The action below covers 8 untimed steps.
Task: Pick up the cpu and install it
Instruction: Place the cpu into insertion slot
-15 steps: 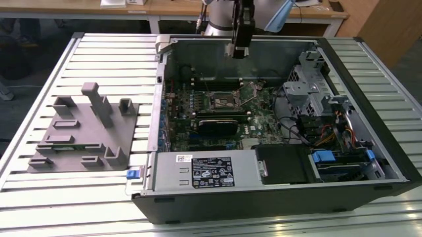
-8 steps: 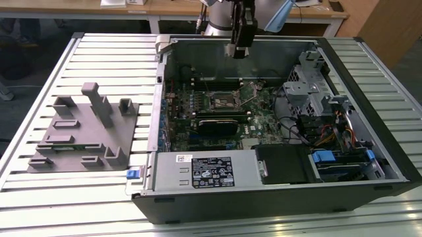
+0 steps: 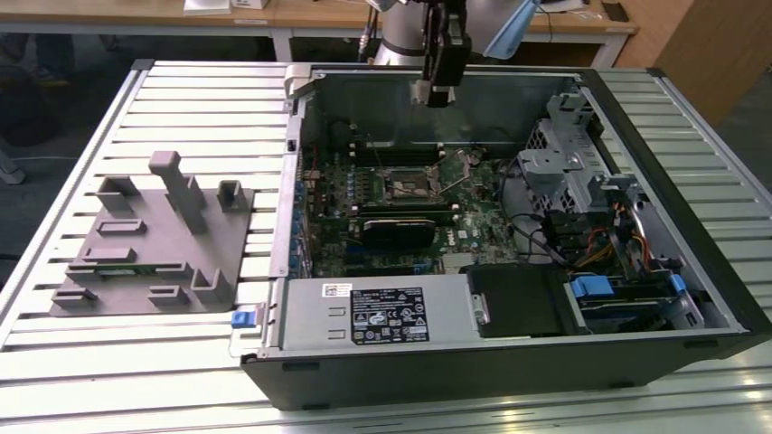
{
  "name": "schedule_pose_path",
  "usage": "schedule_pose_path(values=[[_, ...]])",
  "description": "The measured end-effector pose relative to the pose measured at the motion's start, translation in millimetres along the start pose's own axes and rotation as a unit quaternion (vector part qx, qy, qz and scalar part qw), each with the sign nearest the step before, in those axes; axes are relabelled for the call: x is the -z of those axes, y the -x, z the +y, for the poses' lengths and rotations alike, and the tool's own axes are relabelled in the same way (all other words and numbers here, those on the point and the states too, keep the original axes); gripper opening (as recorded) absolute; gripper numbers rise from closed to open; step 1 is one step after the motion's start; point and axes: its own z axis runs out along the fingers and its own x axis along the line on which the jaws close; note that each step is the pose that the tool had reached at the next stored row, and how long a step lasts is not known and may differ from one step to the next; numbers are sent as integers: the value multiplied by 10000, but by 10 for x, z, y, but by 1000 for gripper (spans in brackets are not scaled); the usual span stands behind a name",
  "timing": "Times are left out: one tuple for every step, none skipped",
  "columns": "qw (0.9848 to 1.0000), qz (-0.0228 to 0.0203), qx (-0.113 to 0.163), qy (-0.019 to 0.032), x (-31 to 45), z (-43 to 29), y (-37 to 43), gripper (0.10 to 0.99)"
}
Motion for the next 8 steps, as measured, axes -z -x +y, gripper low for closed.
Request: schedule_pose_path(values=[[10000,0,9,0,0,0,0,529],[10000,0,17,0,0,0,0,529],[10000,1,24,0,0,0,0,529],[10000,1,29,0,0,0,0,529],[10000,1,33,0,0,0,0,529],[10000,1,34,-1,0,0,0,529],[10000,1,35,0,0,0,0,529],[10000,1,36,-1,0,0,0,529]])
